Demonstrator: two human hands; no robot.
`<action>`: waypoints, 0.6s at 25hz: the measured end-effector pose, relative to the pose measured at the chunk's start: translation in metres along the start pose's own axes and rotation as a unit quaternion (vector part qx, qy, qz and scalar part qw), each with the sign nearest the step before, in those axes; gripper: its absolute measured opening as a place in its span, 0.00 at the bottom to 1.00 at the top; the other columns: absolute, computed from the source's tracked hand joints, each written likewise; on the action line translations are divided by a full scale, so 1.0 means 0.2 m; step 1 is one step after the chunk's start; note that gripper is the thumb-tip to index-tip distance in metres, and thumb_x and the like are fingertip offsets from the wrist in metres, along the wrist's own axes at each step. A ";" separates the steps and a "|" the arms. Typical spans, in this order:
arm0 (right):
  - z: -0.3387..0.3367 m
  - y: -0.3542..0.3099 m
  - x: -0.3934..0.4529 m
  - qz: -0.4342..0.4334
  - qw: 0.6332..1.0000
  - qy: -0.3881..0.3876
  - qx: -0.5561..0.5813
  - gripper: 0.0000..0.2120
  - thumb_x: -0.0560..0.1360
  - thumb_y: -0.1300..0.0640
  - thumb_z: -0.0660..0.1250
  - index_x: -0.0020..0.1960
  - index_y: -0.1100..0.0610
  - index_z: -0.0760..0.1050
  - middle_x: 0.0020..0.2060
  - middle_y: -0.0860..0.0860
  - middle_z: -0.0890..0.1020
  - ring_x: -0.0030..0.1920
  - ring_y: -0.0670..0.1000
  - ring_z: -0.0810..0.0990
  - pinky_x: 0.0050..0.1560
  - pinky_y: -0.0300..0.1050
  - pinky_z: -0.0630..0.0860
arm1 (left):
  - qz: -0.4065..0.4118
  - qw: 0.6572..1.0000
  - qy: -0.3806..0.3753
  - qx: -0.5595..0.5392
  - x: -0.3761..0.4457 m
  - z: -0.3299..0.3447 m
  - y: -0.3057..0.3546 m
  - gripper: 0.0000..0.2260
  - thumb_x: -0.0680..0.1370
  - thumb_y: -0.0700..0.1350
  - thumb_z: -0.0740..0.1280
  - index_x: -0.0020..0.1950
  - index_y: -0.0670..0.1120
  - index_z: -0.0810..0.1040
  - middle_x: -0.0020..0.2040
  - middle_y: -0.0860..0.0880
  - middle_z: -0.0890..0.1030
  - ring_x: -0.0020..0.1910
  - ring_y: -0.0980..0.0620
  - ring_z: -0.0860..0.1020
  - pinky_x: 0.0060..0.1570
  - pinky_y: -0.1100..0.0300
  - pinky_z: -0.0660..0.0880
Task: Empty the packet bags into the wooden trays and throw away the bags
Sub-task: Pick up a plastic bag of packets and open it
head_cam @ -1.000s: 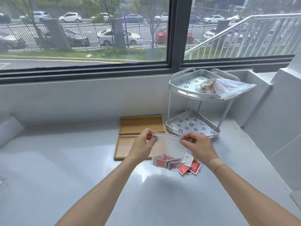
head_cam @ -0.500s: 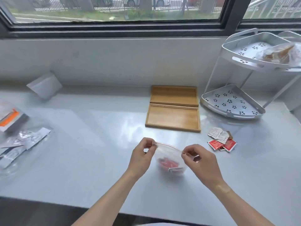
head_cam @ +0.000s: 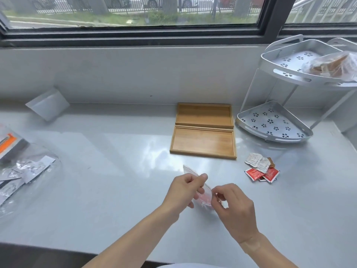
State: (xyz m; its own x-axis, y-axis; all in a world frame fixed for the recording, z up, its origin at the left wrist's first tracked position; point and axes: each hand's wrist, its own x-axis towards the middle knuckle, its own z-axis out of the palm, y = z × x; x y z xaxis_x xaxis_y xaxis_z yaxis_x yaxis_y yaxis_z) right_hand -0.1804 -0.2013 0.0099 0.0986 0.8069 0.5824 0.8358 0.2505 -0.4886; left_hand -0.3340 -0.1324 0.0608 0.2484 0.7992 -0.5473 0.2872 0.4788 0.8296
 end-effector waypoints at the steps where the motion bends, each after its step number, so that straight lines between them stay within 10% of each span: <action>1: 0.00 0.01 0.00 -0.011 1.000 0.008 -0.012 0.05 0.72 0.64 0.67 0.38 0.59 0.80 0.32 0.50 0.79 0.32 0.50 0.79 0.26 0.44 0.76 | 0.002 1.000 -0.002 0.005 0.01 0.01 0.01 0.13 0.74 0.55 0.69 0.40 0.46 0.81 0.35 0.53 0.84 0.31 0.57 0.77 0.27 0.63 0.73; 7: -0.05 -0.01 -0.05 0.080 0.989 -0.088 0.090 0.08 0.71 0.50 0.71 0.48 0.52 0.80 0.37 0.45 0.79 0.35 0.44 0.79 0.34 0.39 0.78 | 0.000 0.999 -0.013 0.049 0.03 0.02 0.00 0.05 0.72 0.44 0.68 0.38 0.46 0.81 0.35 0.51 0.85 0.32 0.57 0.77 0.28 0.64 0.73; 11: -0.11 -0.04 0.07 0.357 0.871 -0.170 0.292 0.10 0.71 0.39 0.68 0.47 0.43 0.78 0.39 0.45 0.84 0.39 0.47 0.83 0.41 0.47 0.82 | 0.008 0.997 -0.033 0.076 0.04 0.03 -0.02 0.05 0.70 0.46 0.69 0.34 0.48 0.80 0.33 0.52 0.84 0.33 0.57 0.79 0.29 0.63 0.72; 15: -0.11 0.00 0.24 0.447 0.785 -0.270 0.334 0.11 0.72 0.45 0.71 0.38 0.52 0.80 0.36 0.51 0.86 0.34 0.50 0.85 0.38 0.46 0.81 | 0.020 0.992 -0.068 0.101 0.05 0.04 -0.03 0.09 0.67 0.53 0.72 0.34 0.49 0.78 0.32 0.52 0.83 0.32 0.57 0.79 0.30 0.64 0.71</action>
State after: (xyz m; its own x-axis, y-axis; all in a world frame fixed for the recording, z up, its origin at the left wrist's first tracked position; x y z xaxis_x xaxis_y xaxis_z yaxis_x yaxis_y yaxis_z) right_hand -0.1631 -0.1747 0.0516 0.0904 0.8841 -0.4585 0.0763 -0.4652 -0.8819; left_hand -0.3258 -0.1293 0.0500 0.3813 0.7532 -0.5360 0.4516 0.3542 0.8189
